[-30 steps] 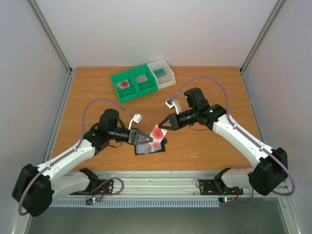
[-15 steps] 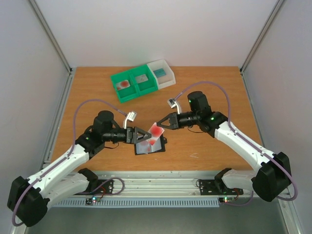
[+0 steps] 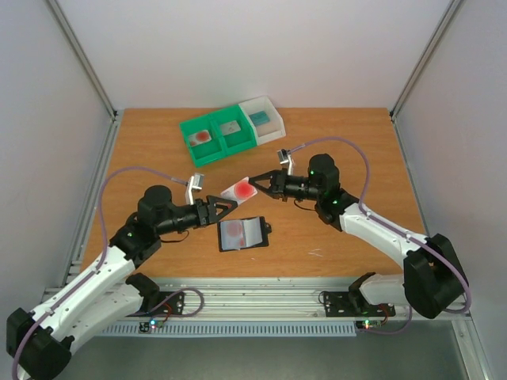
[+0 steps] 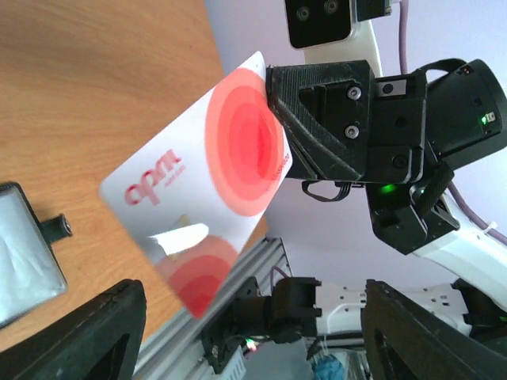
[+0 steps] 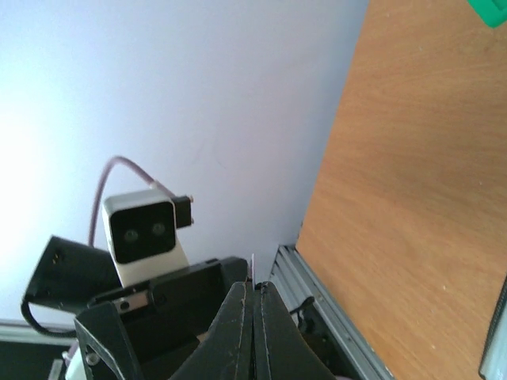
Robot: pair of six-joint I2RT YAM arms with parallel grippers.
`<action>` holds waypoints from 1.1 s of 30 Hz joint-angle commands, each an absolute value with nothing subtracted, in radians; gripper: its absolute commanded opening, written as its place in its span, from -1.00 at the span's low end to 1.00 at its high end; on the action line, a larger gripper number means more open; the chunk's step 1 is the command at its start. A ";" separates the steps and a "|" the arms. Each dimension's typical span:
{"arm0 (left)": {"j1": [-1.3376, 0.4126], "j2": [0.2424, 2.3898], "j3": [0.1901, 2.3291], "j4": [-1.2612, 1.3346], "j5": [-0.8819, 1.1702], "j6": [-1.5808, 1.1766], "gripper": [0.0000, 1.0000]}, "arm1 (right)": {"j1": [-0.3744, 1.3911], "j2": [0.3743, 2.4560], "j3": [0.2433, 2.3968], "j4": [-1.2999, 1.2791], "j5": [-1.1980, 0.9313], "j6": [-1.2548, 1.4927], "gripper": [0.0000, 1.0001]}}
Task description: Take the credit cards out of the card holder
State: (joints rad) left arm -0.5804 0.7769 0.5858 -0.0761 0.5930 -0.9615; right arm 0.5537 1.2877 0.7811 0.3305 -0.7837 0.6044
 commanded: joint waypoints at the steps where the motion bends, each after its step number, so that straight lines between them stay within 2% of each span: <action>1: -0.584 0.771 0.540 0.057 0.533 -1.067 0.39 | 0.549 1.327 0.747 0.601 -0.720 0.777 -0.98; 5: -0.584 0.797 0.510 0.160 0.529 -1.140 -0.08 | 0.550 1.339 0.736 0.629 -0.694 0.798 -0.98; 7: -0.584 0.815 0.501 0.201 0.532 -1.167 -0.42 | 0.550 1.332 0.729 0.623 -0.684 0.795 -0.98; 9: -0.584 0.831 0.497 0.223 0.536 -1.178 -0.66 | 0.551 1.319 0.719 0.609 -0.676 0.785 -0.98; 13: -0.584 0.845 0.482 0.267 0.538 -1.195 -0.99 | 0.549 1.297 0.710 0.565 -0.664 0.757 -0.98; 22: -0.584 0.840 0.493 0.252 0.523 -1.179 -0.99 | 0.550 1.298 0.693 0.555 -0.660 0.738 -0.98; 24: -0.584 0.835 0.498 0.225 0.518 -1.161 -0.99 | 0.549 1.296 0.693 0.544 -0.660 0.729 -0.92; 27: -0.583 0.834 0.520 0.148 0.500 -1.134 -0.99 | 0.548 1.282 0.695 0.502 -0.654 0.703 -0.66; 33: -0.580 0.860 0.602 -0.026 0.487 -1.013 -0.99 | 0.549 1.222 0.679 0.386 -0.631 0.627 0.08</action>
